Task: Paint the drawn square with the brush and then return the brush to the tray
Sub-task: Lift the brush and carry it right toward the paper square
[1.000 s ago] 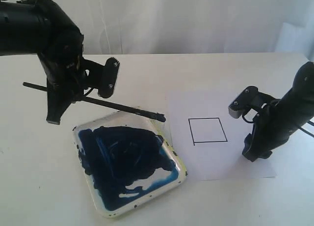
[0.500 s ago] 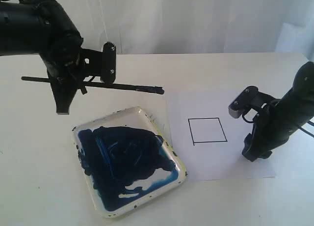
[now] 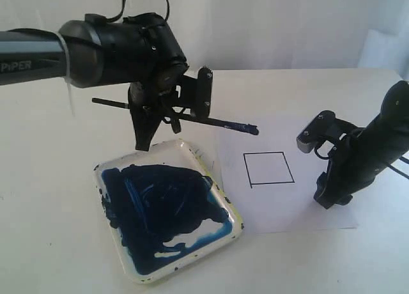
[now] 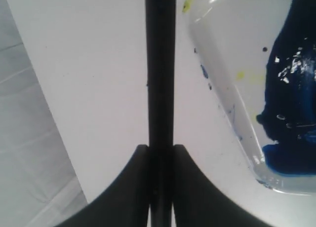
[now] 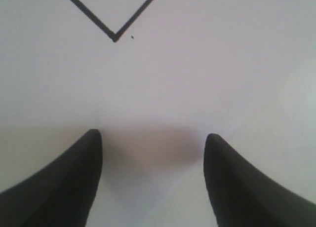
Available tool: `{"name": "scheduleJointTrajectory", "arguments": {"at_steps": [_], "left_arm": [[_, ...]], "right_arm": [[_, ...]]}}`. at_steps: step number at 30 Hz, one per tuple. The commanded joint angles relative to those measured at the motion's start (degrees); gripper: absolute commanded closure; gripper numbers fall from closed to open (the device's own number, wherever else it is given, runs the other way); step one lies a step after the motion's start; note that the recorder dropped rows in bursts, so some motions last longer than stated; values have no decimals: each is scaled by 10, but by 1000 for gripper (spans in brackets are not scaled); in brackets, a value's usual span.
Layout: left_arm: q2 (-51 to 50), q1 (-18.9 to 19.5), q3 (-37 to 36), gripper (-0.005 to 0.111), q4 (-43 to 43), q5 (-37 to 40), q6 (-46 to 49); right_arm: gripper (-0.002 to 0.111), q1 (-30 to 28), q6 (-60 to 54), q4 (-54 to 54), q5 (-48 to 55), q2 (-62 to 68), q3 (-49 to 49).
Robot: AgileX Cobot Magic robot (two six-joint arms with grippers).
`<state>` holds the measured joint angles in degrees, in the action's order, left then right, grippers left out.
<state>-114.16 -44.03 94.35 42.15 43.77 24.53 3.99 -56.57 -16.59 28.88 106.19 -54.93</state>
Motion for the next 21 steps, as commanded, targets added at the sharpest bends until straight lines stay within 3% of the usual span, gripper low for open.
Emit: {"name": "scheduleJointTrajectory", "arguments": {"at_steps": [1,14,21], "left_arm": [[-17,-21,22,107,-16,14,17],[-84,-34,137,107,-65,101,58],[-100,-34,167,107,-92,97,60]], "right_arm": [[51,0,-1,7,-5,7,4],[51,0,-1,7,-6,7,4],[51,0,-1,7,-6,7,4]]}}
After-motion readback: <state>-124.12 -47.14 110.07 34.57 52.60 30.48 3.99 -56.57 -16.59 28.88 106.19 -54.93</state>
